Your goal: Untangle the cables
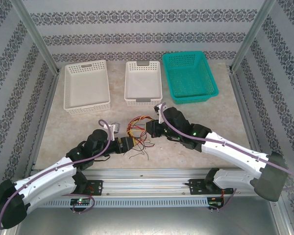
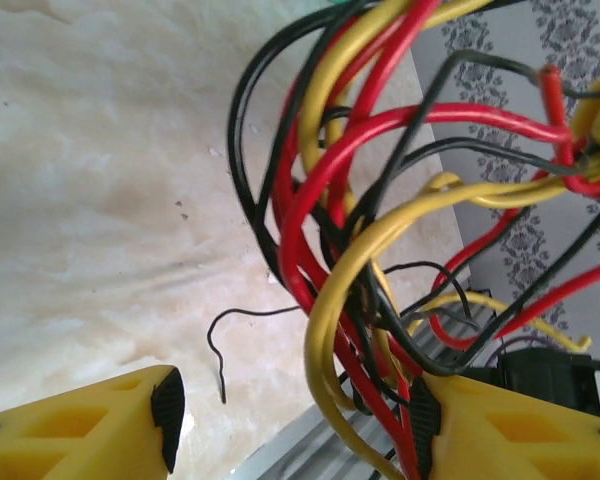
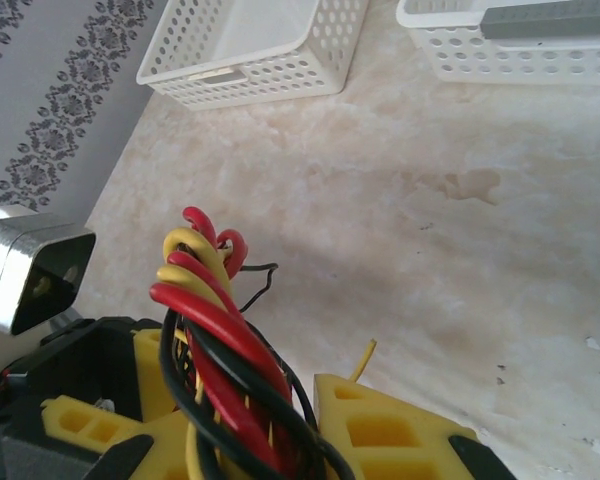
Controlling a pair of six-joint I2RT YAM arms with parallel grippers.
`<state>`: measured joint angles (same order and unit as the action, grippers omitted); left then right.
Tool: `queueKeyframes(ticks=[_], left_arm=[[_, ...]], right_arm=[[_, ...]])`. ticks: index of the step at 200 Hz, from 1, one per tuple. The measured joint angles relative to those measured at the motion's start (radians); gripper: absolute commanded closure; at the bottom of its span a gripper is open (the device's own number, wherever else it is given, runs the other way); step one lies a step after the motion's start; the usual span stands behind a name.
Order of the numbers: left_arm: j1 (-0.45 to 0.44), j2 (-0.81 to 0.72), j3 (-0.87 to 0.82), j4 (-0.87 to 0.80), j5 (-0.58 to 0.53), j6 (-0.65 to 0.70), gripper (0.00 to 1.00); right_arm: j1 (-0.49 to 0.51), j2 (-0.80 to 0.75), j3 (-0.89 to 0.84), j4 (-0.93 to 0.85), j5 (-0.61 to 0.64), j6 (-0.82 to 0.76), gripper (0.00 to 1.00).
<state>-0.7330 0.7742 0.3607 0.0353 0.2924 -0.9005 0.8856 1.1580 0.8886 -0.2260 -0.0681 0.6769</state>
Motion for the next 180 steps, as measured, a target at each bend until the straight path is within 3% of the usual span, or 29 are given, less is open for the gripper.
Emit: queueKeyframes(ticks=[56, 90, 145, 180], left_arm=[[-0.021, 0.021, -0.040, 0.130, -0.089, -0.069, 0.53], [-0.033, 0.074, -0.040, 0.179, -0.112, -0.081, 0.67], [-0.039, 0.070, -0.035, 0.156, -0.142, -0.072, 1.00], [-0.040, -0.009, -0.031, 0.100, -0.148, -0.051, 1.00]], right_arm=[[0.000, 0.000, -0.001, 0.036, -0.006, 0.005, 1.00], [0.000, 0.000, -0.002, 0.043, -0.029, 0.007, 1.00], [0.000, -0.011, -0.040, 0.051, -0.039, 0.008, 1.00], [0.000, -0.046, -0.050, 0.050, -0.053, 0.007, 1.00]])
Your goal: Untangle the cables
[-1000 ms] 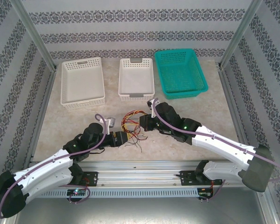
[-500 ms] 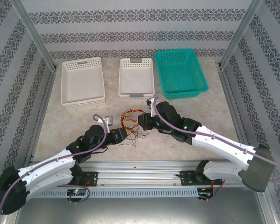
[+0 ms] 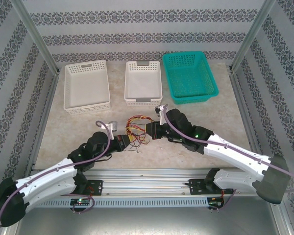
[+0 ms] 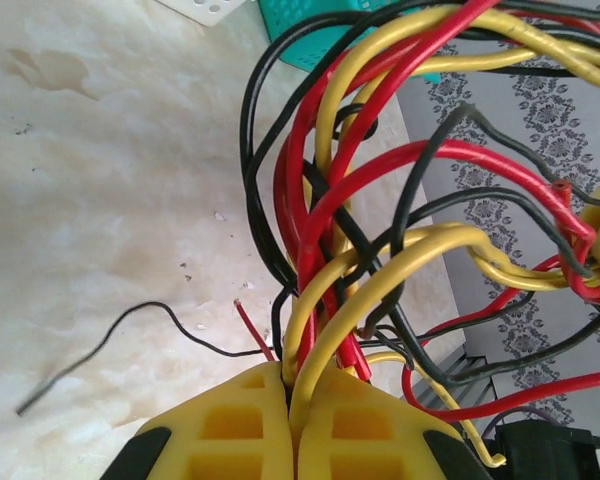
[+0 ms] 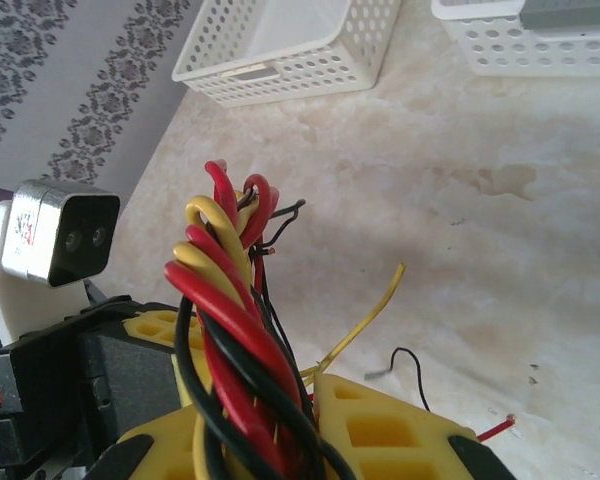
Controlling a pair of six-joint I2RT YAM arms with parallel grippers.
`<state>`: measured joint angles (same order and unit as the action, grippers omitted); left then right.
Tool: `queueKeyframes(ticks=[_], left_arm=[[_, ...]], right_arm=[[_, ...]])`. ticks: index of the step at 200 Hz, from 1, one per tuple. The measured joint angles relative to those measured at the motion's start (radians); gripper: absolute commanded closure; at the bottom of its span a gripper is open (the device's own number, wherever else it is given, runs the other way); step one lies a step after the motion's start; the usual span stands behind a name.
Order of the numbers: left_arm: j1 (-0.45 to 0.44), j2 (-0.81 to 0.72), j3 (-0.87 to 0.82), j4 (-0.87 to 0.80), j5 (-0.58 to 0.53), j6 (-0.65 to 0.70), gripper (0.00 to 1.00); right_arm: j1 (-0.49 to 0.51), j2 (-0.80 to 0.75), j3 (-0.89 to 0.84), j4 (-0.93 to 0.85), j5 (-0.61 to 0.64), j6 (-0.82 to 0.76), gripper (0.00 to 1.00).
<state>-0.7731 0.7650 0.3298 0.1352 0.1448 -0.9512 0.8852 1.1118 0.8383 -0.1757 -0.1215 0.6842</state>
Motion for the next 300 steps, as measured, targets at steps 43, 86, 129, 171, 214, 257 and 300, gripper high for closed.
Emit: queueKeyframes(ticks=[43, 86, 129, 171, 214, 257, 300], left_arm=[[-0.005, -0.055, 0.079, -0.192, 0.000, 0.071, 1.00], [-0.013, -0.039, 0.220, -0.425, 0.008, 0.171, 1.00], [-0.013, 0.023, 0.340, -0.569, 0.024, 0.266, 1.00], [-0.013, 0.072, 0.378, -0.604, 0.056, 0.340, 1.00], [-0.010, 0.071, 0.393, -0.636, 0.029, 0.370, 1.00], [-0.004, 0.076, 0.383, -0.713, -0.036, 0.368, 1.00], [-0.004, 0.127, 0.383, -0.687, -0.039, 0.356, 1.00]], right_arm=[[-0.030, -0.012, -0.003, -0.055, -0.024, -0.023, 1.00], [-0.112, -0.012, -0.002, -0.146, -0.085, -0.088, 1.00], [-0.143, 0.000, 0.068, -0.243, -0.116, -0.175, 1.00], [-0.162, 0.017, 0.119, -0.330, -0.093, -0.249, 0.90], [-0.263, 0.007, 0.117, -0.378, -0.078, -0.294, 0.63], [-0.405, -0.055, 0.023, -0.389, -0.138, -0.287, 0.50], [-0.380, -0.130, -0.058, -0.267, -0.297, -0.220, 0.46]])
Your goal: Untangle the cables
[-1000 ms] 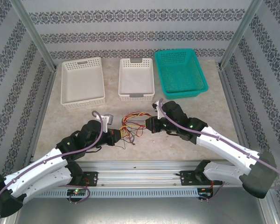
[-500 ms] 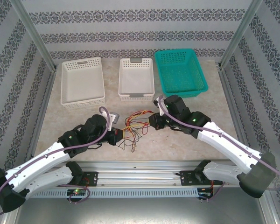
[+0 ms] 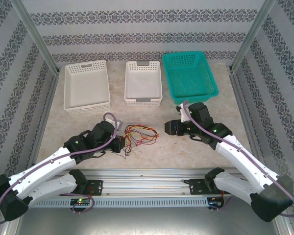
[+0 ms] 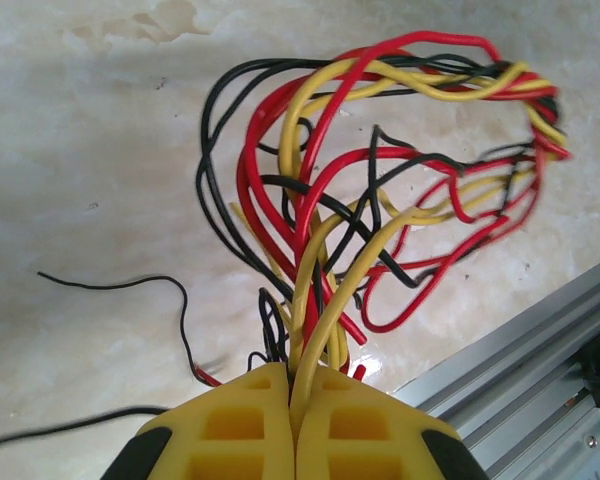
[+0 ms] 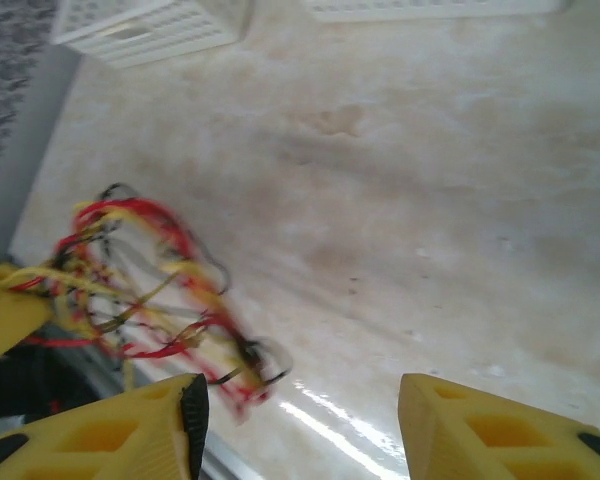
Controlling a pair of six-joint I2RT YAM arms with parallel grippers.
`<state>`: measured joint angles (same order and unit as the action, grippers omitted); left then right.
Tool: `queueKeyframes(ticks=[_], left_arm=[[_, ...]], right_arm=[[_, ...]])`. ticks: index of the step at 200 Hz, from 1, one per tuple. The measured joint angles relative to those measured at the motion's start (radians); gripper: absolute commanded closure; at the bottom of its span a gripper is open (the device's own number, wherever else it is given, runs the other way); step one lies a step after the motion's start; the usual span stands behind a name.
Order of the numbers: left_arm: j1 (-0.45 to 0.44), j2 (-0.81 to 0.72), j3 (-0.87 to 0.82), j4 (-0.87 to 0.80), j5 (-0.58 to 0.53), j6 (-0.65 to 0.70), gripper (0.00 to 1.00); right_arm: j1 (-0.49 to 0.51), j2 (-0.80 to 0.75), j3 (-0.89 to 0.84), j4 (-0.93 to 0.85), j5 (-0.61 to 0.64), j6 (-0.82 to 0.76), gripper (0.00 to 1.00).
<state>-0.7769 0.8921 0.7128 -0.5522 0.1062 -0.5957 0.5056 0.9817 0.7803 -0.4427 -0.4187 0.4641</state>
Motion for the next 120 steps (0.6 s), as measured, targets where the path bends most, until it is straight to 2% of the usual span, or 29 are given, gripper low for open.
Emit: queueKeyframes(ticks=[36, 70, 98, 120], left_arm=[[0.000, 0.016, 0.000, 0.043, -0.030, -0.050, 1.00], [0.000, -0.019, -0.003, 0.126, -0.068, -0.146, 1.00], [0.000, -0.051, -0.027, 0.229, -0.077, -0.230, 1.00], [0.000, -0.051, -0.060, 0.304, -0.066, -0.290, 1.00]], right_arm=[[0.132, -0.052, -0.088, 0.117, -0.029, 0.077, 0.45], [0.287, -0.153, -0.213, 0.233, 0.037, 0.147, 0.45], [0.315, -0.161, -0.327, 0.389, 0.082, 0.240, 0.46], [0.315, -0.154, -0.393, 0.490, 0.140, 0.306, 0.51]])
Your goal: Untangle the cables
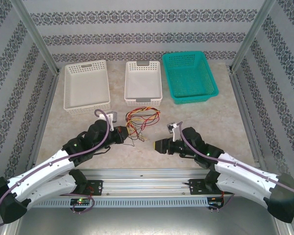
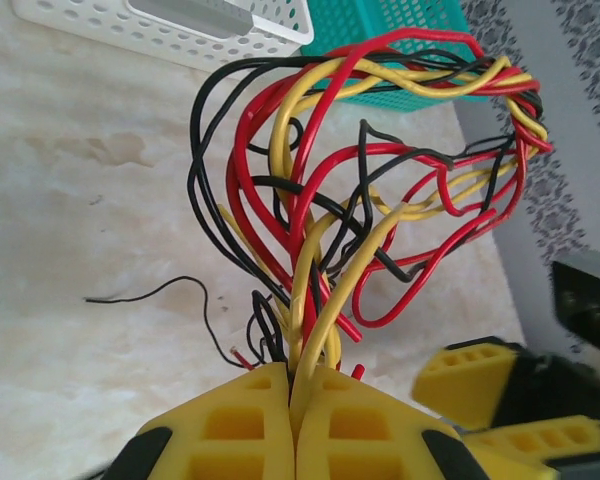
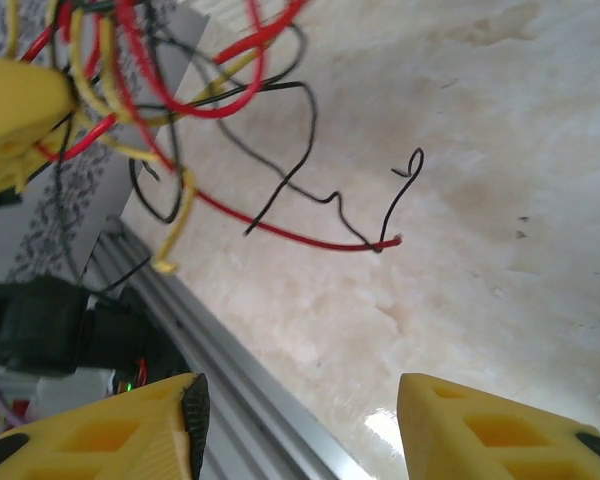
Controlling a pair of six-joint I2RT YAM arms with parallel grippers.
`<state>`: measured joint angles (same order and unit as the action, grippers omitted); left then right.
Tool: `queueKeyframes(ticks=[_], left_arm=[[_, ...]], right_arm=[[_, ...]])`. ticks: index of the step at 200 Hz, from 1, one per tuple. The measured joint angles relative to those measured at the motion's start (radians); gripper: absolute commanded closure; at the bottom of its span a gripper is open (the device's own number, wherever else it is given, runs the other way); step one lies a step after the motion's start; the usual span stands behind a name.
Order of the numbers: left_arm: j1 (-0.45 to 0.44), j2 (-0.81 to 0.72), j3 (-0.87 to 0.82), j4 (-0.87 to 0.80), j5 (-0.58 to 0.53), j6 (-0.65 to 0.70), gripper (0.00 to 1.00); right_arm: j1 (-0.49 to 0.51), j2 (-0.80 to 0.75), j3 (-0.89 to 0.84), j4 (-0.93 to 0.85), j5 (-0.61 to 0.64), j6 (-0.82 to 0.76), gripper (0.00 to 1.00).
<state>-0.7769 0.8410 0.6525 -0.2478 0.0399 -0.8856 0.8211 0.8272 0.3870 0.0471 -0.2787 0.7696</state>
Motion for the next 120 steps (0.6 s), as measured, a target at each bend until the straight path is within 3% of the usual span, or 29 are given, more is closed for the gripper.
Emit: queueKeyframes(ticks=[68, 120], left_arm=[[-0.001, -0.002, -0.038, 0.061, 0.009, -0.074, 1.00], [-0.002, 0.000, -0.045, 0.088, 0.012, -0.093, 1.00]], right_arm=[[0.000, -0.096, -0.032, 0.216, 0.203, 0.040, 0.53], [0.000, -0.011, -0.029, 0.241, 0.276, 0.040, 0.55]])
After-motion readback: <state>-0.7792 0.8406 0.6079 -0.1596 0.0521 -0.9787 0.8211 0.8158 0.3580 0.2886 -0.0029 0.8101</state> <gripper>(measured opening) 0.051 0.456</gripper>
